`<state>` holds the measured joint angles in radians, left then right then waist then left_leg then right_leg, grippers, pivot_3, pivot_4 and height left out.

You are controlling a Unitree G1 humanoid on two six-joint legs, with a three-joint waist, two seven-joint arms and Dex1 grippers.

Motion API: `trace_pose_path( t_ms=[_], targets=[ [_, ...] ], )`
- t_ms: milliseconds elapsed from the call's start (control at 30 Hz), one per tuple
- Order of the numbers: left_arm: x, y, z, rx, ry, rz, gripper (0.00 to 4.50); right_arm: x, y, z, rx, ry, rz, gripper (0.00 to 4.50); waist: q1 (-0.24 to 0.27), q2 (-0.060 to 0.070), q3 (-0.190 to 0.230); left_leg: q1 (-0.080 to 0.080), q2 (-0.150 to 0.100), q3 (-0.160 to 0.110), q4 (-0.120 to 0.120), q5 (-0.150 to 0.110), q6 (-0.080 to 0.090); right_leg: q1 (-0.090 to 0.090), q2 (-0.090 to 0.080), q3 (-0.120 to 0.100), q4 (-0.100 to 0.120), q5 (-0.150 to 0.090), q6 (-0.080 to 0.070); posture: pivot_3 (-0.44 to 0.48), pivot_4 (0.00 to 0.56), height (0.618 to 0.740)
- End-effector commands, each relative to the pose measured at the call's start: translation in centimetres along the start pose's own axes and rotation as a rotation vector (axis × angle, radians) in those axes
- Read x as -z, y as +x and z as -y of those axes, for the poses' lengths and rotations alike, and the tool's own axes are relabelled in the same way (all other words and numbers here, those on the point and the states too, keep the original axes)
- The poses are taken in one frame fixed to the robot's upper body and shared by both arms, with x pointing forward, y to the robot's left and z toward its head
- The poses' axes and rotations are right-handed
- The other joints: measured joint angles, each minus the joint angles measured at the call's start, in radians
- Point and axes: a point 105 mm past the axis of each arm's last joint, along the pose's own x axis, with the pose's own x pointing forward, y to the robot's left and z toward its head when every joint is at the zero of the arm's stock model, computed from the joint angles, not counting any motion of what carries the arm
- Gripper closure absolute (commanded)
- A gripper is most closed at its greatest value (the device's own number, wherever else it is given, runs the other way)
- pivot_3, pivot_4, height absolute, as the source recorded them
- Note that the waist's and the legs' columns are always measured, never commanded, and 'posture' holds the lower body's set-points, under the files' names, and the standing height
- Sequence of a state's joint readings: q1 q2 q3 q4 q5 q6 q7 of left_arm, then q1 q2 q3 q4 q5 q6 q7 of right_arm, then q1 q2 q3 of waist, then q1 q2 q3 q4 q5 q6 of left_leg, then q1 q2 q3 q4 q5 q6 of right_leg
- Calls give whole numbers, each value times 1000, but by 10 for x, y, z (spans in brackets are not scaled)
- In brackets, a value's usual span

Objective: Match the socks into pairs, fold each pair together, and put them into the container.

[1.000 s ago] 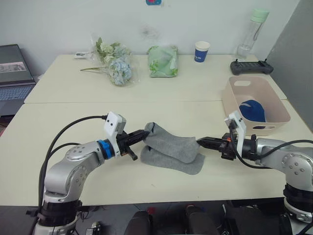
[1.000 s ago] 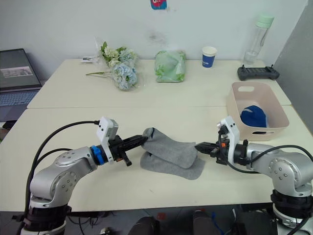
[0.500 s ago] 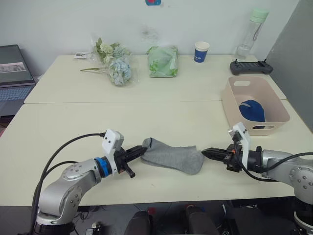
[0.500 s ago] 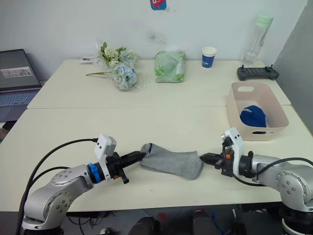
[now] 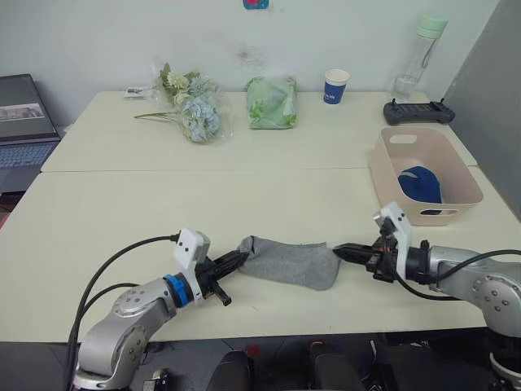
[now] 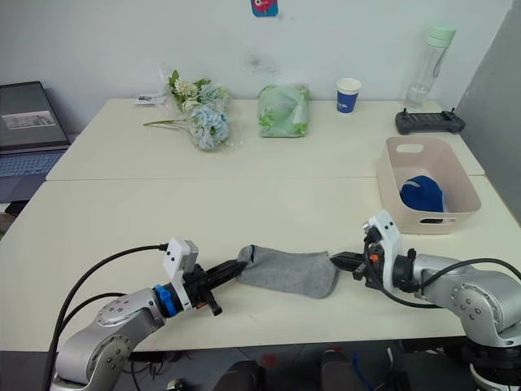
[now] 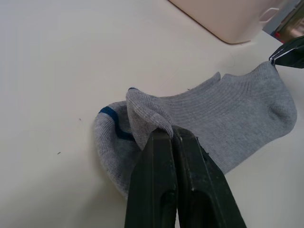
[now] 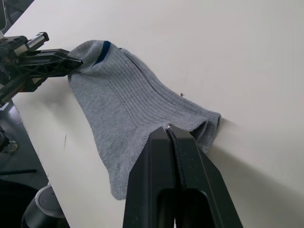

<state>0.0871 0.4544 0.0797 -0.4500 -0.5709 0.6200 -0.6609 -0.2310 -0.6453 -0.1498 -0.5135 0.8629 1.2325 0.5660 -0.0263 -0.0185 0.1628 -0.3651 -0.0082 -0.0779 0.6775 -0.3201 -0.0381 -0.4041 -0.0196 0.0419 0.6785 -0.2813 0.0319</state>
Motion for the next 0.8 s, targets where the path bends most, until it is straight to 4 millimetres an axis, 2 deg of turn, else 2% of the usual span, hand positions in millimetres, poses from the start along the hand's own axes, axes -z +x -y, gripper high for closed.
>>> trace_pose_path(
  t_ms=[33, 267, 467, 800],
  targets=[
    [-13, -3, 1, -15, 22, 71, 4500, -14, -1, -5, -33, -55, 37, 4482, 0, 0, 0, 0, 0, 0, 0, 0, 0, 0, 0, 0, 0, 0, 0, 0, 150, 740],
    [-10, -2, 1, -26, 15, 86, 4500, -16, 1, 1, -16, -75, 34, 4482, 1, 0, 0, 0, 0, 0, 0, 0, 0, 0, 0, 0, 0, 0, 0, 0, 150, 740],
    [9, -1, 5, -19, 0, 21, 4500, -8, -1, 4, 1, -62, 2, 4482, 0, 0, 0, 0, 0, 0, 0, 0, 0, 0, 0, 0, 0, 0, 0, 0, 150, 740],
    [9, 3, 2, -19, 4, 20, 4500, 2, 2, 4, 9, -53, -21, 4482, 1, 0, 0, 0, 0, 0, 0, 0, 0, 0, 0, 0, 0, 0, 0, 0, 150, 740]
  ],
)
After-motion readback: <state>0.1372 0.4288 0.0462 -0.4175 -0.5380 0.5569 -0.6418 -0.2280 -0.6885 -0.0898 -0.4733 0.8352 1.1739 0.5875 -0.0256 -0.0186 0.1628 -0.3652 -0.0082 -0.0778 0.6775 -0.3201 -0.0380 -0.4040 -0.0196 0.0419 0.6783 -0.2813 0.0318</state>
